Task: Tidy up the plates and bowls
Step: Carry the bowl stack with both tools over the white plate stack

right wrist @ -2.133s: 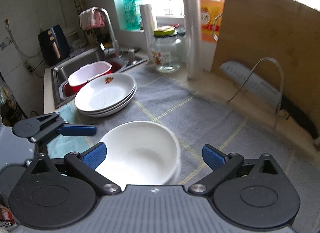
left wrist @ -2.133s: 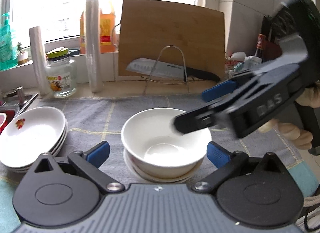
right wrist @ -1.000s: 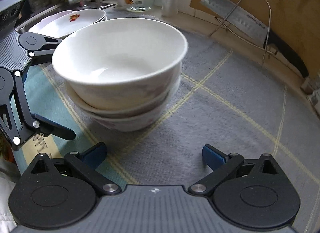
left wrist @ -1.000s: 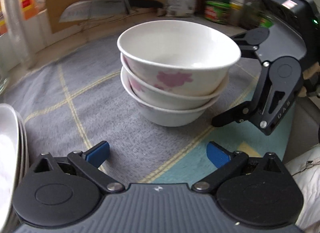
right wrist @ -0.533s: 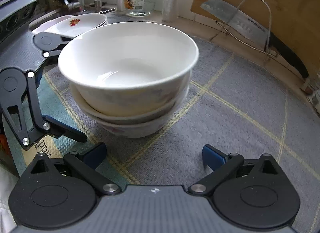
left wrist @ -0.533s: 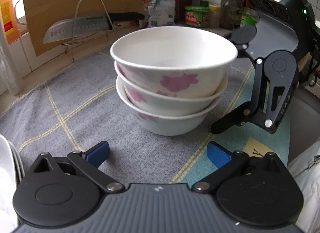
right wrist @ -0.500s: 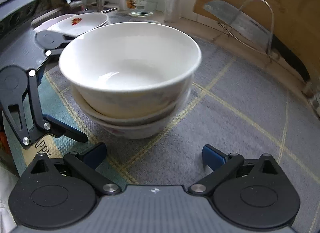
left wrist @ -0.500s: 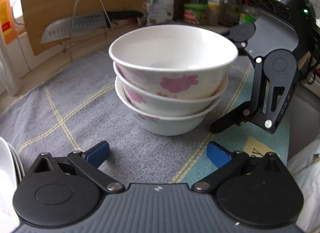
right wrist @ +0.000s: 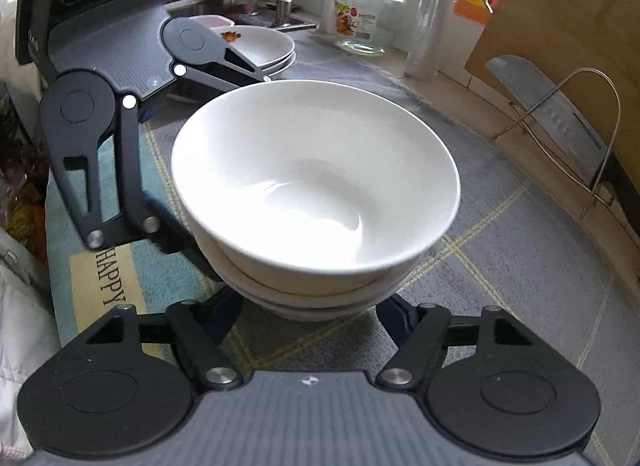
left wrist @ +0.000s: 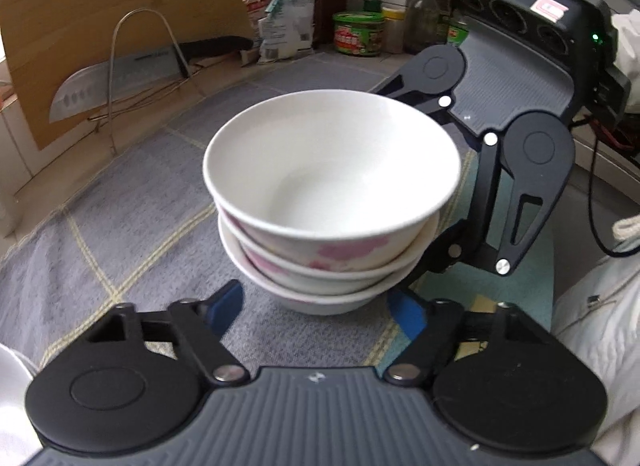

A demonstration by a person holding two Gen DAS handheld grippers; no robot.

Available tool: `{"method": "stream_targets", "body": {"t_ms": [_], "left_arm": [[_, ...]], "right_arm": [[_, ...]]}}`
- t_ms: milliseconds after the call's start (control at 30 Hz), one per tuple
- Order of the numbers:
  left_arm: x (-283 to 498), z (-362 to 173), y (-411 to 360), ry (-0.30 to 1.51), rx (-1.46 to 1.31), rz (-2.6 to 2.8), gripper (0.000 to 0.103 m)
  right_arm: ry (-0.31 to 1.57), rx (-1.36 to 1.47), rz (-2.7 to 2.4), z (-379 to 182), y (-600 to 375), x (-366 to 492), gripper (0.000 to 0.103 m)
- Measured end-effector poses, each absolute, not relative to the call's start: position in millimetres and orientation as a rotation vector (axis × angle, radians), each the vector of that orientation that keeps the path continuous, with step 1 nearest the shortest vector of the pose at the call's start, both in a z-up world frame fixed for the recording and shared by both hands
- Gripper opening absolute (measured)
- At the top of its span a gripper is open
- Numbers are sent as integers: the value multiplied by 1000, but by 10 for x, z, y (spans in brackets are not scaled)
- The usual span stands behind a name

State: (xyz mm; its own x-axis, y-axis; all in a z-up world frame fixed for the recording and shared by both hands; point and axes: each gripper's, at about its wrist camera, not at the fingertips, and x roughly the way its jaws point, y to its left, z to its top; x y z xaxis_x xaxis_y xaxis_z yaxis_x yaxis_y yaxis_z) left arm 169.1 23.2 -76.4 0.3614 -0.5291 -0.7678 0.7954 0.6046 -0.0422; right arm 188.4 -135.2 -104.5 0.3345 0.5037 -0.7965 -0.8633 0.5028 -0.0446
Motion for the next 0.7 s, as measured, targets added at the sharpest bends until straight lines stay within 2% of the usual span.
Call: {"method": "stream_targets", "body": {"t_ms": [333,700], "left_arm": [[1676,-772,243,807,401,-915,74],[1729,-794,231,819,404,-944,78]], "right_arm": [[821,-564,979,-922,-1351,1907,77],[845,-581,986,-905,-1309,1968,79]]}}
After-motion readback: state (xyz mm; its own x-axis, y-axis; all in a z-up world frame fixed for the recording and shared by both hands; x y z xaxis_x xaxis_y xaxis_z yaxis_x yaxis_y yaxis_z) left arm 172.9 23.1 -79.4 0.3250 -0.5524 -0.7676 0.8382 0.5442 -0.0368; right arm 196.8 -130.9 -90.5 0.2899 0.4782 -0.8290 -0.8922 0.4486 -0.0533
